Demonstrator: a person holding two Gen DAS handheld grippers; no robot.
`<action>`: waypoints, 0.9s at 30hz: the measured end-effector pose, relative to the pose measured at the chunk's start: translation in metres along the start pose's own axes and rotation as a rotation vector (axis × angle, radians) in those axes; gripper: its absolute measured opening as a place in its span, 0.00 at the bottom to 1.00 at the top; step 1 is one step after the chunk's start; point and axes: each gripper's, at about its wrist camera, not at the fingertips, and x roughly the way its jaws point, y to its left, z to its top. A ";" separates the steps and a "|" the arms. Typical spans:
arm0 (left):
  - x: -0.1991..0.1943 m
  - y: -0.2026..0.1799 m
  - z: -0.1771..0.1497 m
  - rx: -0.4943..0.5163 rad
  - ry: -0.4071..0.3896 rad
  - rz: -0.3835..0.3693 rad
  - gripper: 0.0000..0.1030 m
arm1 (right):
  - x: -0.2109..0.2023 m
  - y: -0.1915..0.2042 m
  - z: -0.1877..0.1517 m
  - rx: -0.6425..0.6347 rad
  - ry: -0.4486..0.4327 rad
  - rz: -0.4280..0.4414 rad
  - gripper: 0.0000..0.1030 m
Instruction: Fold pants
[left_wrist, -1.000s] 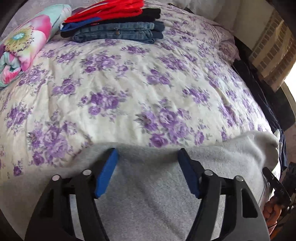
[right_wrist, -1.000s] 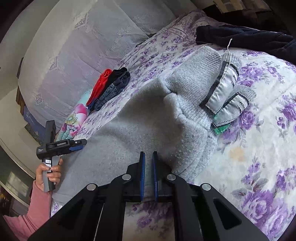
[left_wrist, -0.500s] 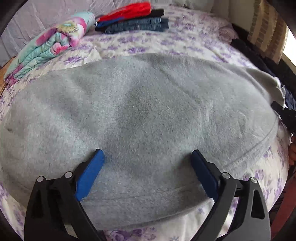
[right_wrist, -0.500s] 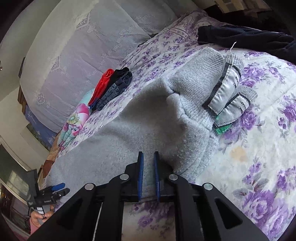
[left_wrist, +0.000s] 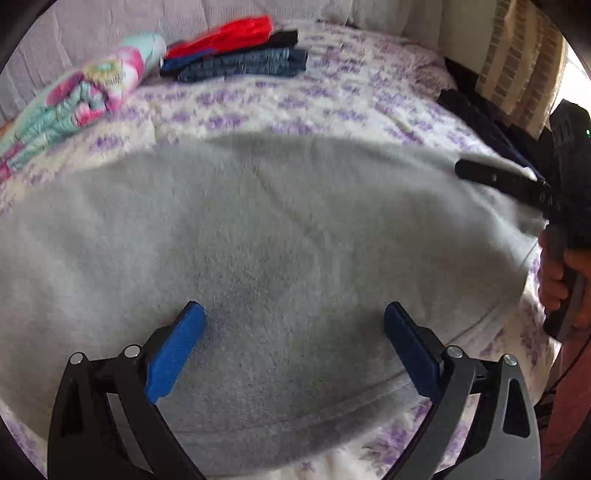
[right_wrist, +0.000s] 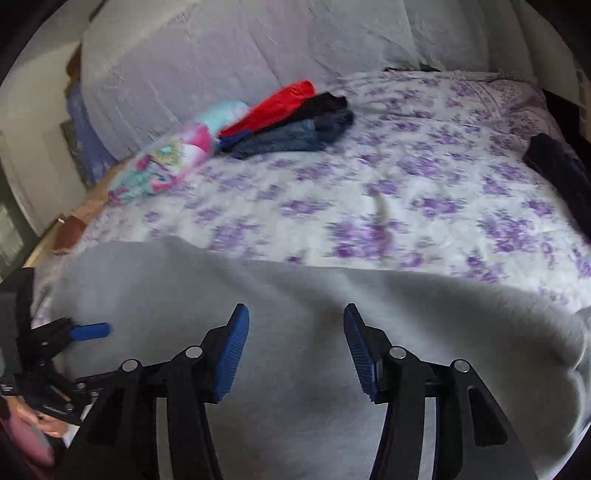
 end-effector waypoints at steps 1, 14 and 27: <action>-0.001 0.001 -0.004 0.011 -0.038 -0.002 0.95 | 0.006 -0.020 0.002 0.015 0.021 -0.055 0.46; -0.008 0.001 -0.017 0.057 -0.111 0.010 0.96 | -0.145 -0.102 -0.054 0.285 -0.302 -0.163 0.54; -0.008 0.001 -0.018 0.059 -0.119 0.017 0.96 | -0.099 -0.137 -0.104 0.620 -0.129 0.015 0.62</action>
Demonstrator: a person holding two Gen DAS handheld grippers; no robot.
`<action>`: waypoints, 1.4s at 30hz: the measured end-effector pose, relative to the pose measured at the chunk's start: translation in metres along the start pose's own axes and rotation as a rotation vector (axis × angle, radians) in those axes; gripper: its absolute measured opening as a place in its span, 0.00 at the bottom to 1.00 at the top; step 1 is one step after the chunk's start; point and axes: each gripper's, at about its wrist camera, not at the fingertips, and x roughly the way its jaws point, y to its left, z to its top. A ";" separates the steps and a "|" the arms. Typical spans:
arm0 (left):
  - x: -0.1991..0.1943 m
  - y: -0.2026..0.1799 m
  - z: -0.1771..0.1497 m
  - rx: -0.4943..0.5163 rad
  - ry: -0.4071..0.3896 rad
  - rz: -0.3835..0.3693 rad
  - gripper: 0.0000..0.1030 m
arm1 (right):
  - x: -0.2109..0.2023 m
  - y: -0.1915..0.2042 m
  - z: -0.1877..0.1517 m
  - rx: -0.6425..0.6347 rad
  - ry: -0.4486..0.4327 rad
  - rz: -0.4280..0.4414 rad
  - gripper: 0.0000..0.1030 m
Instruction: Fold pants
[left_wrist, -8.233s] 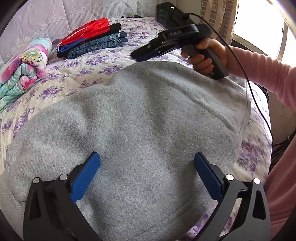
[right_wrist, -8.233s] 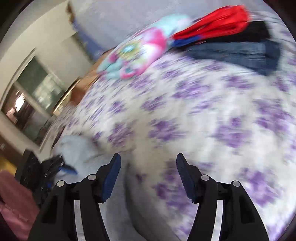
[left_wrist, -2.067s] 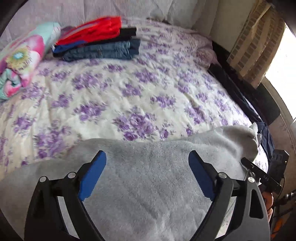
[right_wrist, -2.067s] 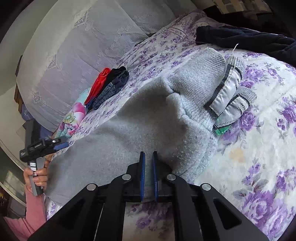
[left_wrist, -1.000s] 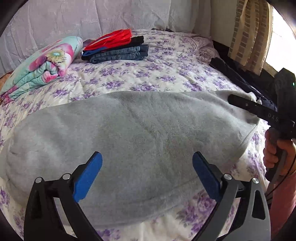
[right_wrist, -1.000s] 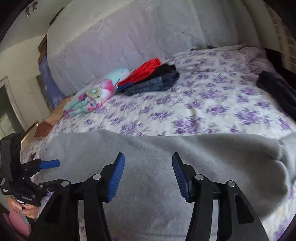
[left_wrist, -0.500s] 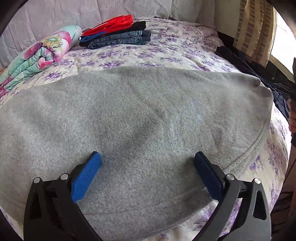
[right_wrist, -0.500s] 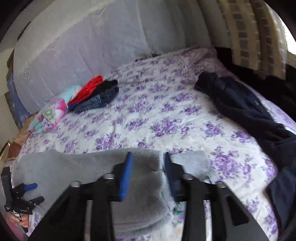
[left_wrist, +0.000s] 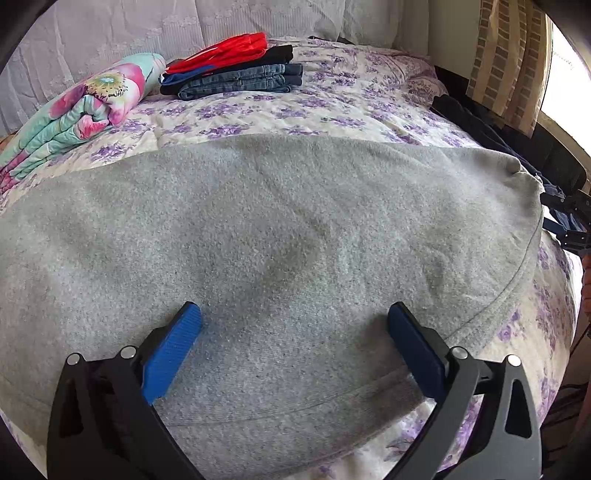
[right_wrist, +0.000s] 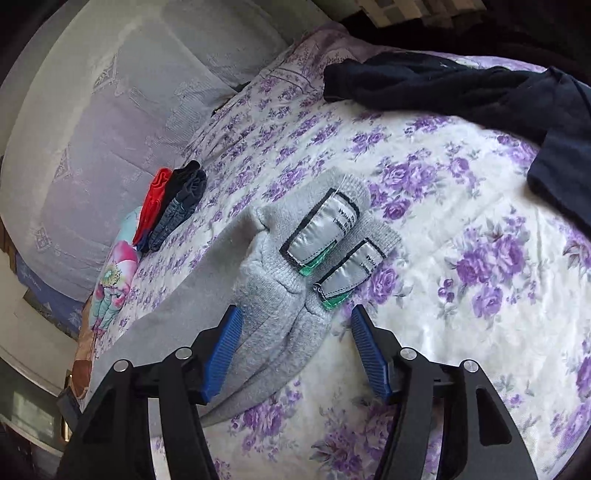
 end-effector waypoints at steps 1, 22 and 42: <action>0.000 0.000 0.000 -0.001 0.000 0.000 0.96 | 0.004 0.000 0.000 0.006 0.008 0.009 0.64; -0.001 -0.001 0.000 -0.001 -0.002 -0.001 0.96 | 0.030 -0.008 0.008 0.075 -0.022 0.126 0.26; -0.061 0.038 -0.001 -0.077 -0.177 -0.012 0.96 | 0.060 0.262 -0.179 -1.614 -0.280 -0.628 0.27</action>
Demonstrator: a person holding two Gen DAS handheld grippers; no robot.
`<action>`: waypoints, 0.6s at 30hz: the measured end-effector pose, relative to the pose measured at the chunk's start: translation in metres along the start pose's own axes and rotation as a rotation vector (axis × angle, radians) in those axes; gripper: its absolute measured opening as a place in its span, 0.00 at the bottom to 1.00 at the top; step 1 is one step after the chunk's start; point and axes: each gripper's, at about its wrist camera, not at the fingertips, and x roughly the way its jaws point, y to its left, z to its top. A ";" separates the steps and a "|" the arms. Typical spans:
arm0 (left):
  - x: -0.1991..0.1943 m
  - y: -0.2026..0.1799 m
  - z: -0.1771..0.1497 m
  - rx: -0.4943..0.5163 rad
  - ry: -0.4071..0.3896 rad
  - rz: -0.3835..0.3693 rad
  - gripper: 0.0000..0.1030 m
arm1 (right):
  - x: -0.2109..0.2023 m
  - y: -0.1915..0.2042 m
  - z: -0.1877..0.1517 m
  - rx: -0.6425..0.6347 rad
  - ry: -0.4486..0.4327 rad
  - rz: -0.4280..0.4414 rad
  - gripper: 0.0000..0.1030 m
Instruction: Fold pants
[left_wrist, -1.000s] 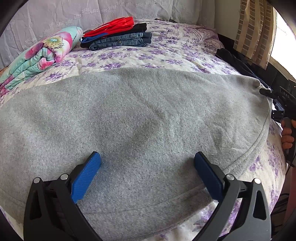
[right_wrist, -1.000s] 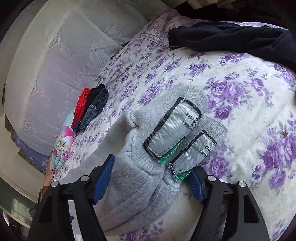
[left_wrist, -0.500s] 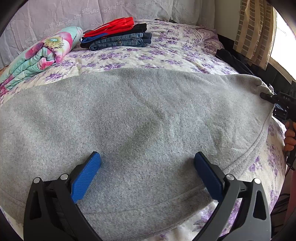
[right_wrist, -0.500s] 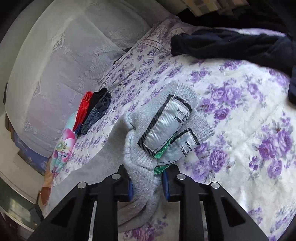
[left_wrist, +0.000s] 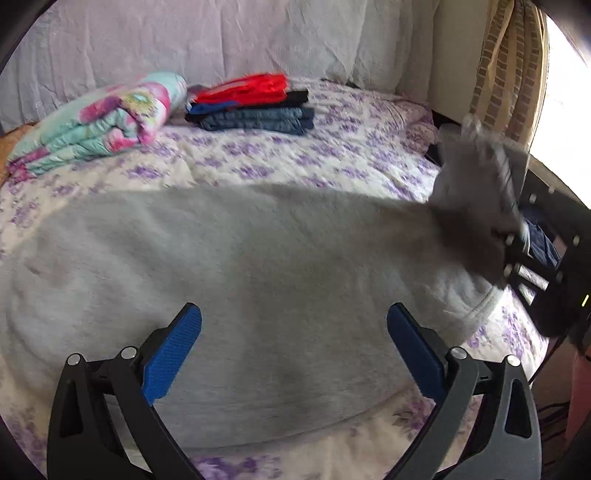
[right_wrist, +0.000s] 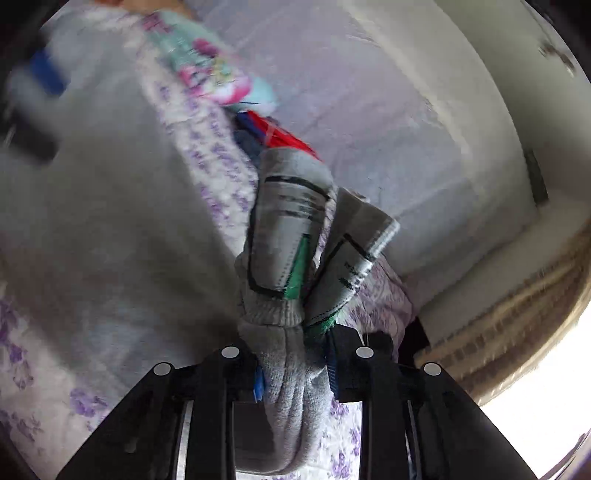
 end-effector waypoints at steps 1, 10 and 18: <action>-0.009 0.009 0.001 -0.010 -0.038 0.027 0.96 | 0.002 0.017 0.003 -0.065 0.001 0.028 0.29; -0.015 0.064 -0.013 -0.184 -0.075 -0.028 0.96 | -0.020 -0.006 0.004 -0.020 0.024 0.374 0.74; -0.012 0.065 -0.015 -0.190 -0.081 -0.009 0.96 | 0.011 -0.119 -0.017 0.737 -0.129 0.753 0.53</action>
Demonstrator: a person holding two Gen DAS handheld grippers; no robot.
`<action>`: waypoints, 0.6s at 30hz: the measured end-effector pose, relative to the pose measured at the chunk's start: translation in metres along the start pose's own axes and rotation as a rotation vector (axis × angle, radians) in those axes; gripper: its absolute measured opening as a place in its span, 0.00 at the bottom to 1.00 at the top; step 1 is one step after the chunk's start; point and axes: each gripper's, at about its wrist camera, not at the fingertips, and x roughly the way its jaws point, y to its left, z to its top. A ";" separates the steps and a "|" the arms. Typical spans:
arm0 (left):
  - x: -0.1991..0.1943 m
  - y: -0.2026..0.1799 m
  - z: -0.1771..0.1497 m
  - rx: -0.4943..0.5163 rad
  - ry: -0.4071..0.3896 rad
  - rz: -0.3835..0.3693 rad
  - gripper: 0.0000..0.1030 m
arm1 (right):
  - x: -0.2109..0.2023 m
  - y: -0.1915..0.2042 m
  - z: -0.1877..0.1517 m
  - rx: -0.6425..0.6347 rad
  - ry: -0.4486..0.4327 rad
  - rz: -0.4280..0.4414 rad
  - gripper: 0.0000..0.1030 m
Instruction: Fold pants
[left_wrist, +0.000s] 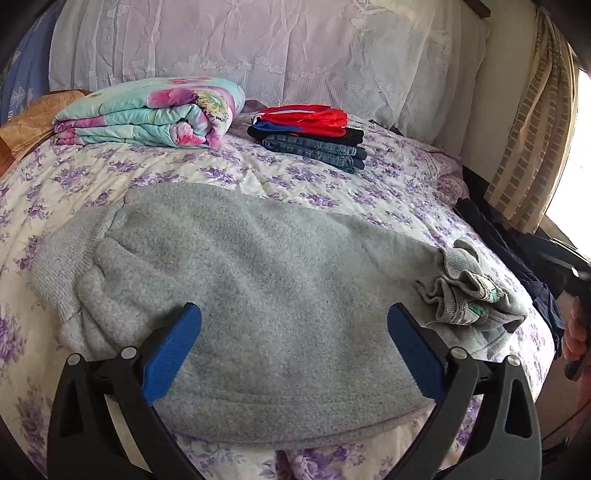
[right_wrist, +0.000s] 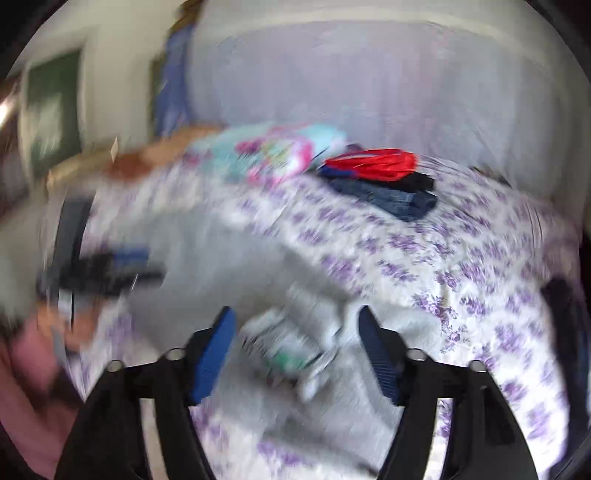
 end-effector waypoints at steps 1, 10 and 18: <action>0.000 0.000 0.000 -0.003 -0.001 -0.004 0.96 | 0.010 -0.016 0.000 0.080 -0.008 -0.014 0.41; -0.003 -0.001 -0.001 0.007 0.001 0.013 0.96 | 0.078 -0.049 -0.031 0.290 0.126 0.032 0.32; 0.000 -0.008 -0.004 0.043 0.006 0.050 0.96 | 0.084 -0.095 -0.024 0.344 0.133 -0.087 0.32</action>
